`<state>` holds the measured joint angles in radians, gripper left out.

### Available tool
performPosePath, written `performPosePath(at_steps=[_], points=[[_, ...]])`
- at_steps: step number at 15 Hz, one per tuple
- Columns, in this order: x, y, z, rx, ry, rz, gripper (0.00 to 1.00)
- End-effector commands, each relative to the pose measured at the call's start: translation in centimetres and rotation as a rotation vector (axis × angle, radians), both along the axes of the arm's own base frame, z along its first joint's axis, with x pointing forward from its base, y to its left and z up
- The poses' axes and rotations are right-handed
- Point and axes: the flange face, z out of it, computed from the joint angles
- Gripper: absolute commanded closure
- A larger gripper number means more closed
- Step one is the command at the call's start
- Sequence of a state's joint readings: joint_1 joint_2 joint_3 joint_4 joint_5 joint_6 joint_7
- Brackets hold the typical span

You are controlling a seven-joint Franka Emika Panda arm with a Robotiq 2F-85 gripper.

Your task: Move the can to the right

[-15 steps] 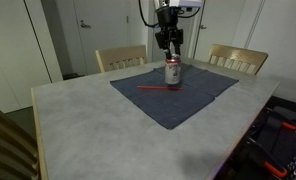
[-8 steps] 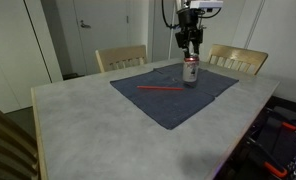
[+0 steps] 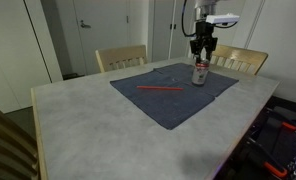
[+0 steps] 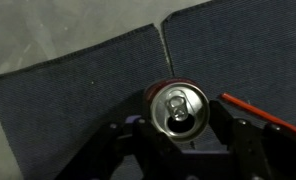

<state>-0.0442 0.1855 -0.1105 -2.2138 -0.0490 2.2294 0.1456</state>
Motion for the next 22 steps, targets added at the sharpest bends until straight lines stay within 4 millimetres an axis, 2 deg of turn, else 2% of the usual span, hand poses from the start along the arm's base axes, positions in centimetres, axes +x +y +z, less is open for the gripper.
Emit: performPosePath(at_steps=[1,4,7,17,18,19,20,22], points=[[-1.6,-2.9,-0.2,0.003,-0.05,-0.032,0.66],[-2.1,-4.7,-0.8,0.019,-0.064,-0.052,0.66],[-2.5,-5.7,-1.3,0.042,-0.067,-0.044,0.66],[-3.0,-6.1,-2.4,0.085,-0.049,0.011,0.66],[-3.1,-6.0,-2.4,0.084,-0.047,0.015,0.6],[-3.2,-6.1,-2.4,0.083,-0.046,0.013,0.17],[-3.3,-6.1,-2.3,0.081,-0.045,0.014,0.16],[-3.4,-6.2,-2.1,0.078,-0.044,0.016,0.03]])
